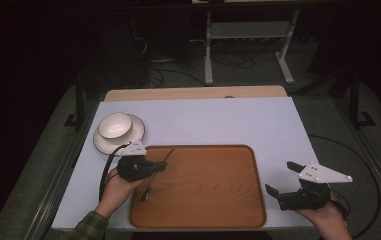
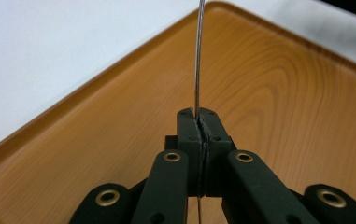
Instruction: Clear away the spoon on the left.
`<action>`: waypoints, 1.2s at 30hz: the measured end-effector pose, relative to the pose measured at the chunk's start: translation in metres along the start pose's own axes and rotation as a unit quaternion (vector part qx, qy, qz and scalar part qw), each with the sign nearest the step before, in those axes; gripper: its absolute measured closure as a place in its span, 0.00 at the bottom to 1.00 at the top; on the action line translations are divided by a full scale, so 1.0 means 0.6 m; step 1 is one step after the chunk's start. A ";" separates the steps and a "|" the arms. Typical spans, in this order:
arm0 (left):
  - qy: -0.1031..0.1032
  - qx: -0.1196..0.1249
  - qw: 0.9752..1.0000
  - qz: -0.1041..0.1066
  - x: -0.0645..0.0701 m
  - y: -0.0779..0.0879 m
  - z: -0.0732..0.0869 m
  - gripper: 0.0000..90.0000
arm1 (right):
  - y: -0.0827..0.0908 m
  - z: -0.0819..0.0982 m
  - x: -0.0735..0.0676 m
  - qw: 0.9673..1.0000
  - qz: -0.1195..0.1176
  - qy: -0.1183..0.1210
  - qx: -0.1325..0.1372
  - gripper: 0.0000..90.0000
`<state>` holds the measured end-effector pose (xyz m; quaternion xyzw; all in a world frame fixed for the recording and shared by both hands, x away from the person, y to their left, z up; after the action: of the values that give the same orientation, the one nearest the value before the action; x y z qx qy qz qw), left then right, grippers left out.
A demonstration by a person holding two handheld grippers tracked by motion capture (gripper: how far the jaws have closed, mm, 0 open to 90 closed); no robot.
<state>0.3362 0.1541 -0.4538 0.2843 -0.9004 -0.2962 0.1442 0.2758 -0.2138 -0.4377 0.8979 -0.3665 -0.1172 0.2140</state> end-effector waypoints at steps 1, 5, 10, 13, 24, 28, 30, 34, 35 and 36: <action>-0.004 -0.004 1.000 0.000 0.002 -0.002 0.002 0.99 | 0.000 0.000 0.000 1.000 0.000 0.000 0.000 0.00; -0.015 -0.017 1.000 -0.004 0.007 -0.011 0.005 0.99 | -0.001 0.000 -0.001 1.000 -0.001 0.001 -0.001 0.00; -0.014 -0.027 1.000 -0.001 0.006 -0.024 0.011 0.98 | -0.001 0.000 -0.002 1.000 -0.001 0.000 -0.001 0.00; -0.014 -0.033 0.999 0.001 0.006 -0.032 0.013 0.98 | -0.002 0.000 -0.001 1.000 -0.001 0.000 -0.001 0.00; -0.038 -0.070 0.997 0.017 0.020 -0.083 0.007 0.98 | -0.003 0.002 0.000 1.000 -0.002 -0.002 -0.002 0.00; -0.044 -0.079 0.996 0.018 0.021 -0.100 0.005 0.97 | -0.002 0.002 0.001 1.000 -0.002 -0.002 -0.002 0.00; -0.044 -0.087 0.995 0.021 0.022 -0.108 0.006 0.97 | -0.001 0.002 0.001 1.000 -0.001 -0.003 -0.002 0.00; -0.048 -0.092 0.994 0.021 0.021 -0.115 0.005 0.96 | -0.001 0.002 0.001 1.000 -0.001 -0.002 -0.002 0.00; -0.047 -0.091 0.994 0.022 0.021 -0.115 0.005 0.96 | 0.000 0.003 0.002 1.000 0.000 -0.003 -0.002 0.00; -0.047 -0.091 0.994 0.022 0.020 -0.114 0.005 0.96 | 0.000 0.003 0.002 1.000 -0.001 -0.003 -0.002 0.00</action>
<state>0.3544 0.1026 -0.4974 0.2362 -0.8813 -0.3869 0.1337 0.2761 -0.2149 -0.4393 0.8973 -0.3663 -0.1208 0.2148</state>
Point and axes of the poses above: each handheld gripper's, and its own axes: y roughly backward along the jaws, z roughly out of its underside, x roughly to its right, the point moved 8 cm from there along -y, roughly forward along the jaws, and after that the axes turned 6 degrees about -z, right-handed, at the moved point
